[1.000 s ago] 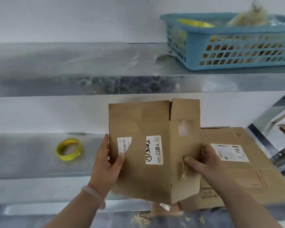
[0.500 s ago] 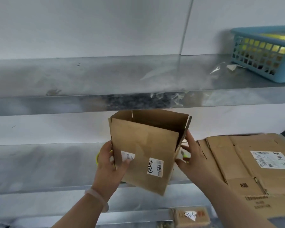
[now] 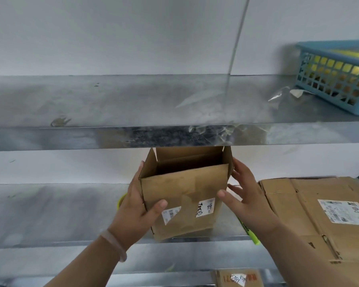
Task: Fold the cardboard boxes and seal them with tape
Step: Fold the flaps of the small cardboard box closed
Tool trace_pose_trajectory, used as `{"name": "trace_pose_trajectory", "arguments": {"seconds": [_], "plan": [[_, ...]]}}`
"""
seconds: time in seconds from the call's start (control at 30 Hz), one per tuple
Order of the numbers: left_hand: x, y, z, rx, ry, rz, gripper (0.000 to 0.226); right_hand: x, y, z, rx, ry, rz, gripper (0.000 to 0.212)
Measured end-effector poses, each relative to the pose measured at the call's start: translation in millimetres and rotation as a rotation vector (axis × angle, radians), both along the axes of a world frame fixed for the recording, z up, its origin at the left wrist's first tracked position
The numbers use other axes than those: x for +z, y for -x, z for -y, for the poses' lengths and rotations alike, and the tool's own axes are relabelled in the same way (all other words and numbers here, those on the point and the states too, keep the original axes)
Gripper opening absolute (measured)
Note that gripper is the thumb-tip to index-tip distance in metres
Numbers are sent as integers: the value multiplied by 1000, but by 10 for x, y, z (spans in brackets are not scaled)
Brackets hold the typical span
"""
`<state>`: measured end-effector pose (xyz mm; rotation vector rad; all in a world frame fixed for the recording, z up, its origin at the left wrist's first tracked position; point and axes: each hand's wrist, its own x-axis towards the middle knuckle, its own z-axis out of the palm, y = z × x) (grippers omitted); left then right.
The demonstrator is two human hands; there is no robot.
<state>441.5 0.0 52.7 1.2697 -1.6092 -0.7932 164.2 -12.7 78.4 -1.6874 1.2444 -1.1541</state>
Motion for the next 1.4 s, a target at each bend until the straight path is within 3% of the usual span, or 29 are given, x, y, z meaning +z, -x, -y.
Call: {"name": "trace_pose_trajectory", "arguments": {"seconds": [0.13,0.3,0.5,0.6,0.8,1.0,1.07,1.17,1.27,1.4], "plan": [[-28,84,50,33,15,69,102,-1,-10,0,-12,78,-12,86],[-39,83,90,82,114,184,102,-28,31,-14,-70,146,-64,72],[15,73,56,54,62,79,102,12,92,85,-51,127,-125,80],[74,56,53,16,58,77,96,43,87,91,-70,203,-209,65],[400,8,33,-42,76,115,47,143,146,109,-30,218,-183,32],[428,-68,21,-97,-77,-7,66,244,136,76,15,113,-74,20],[421,-40,1,-109,-85,32,72,263,161,72,49,120,-48,13],[445,34,0,-104,-80,185,77,299,206,75,113,78,-34,14],[432,66,29,-61,-105,212,57,340,233,78,163,32,-26,17],[402,103,14,22,-96,157,36,317,167,41,198,100,-185,32]]}}
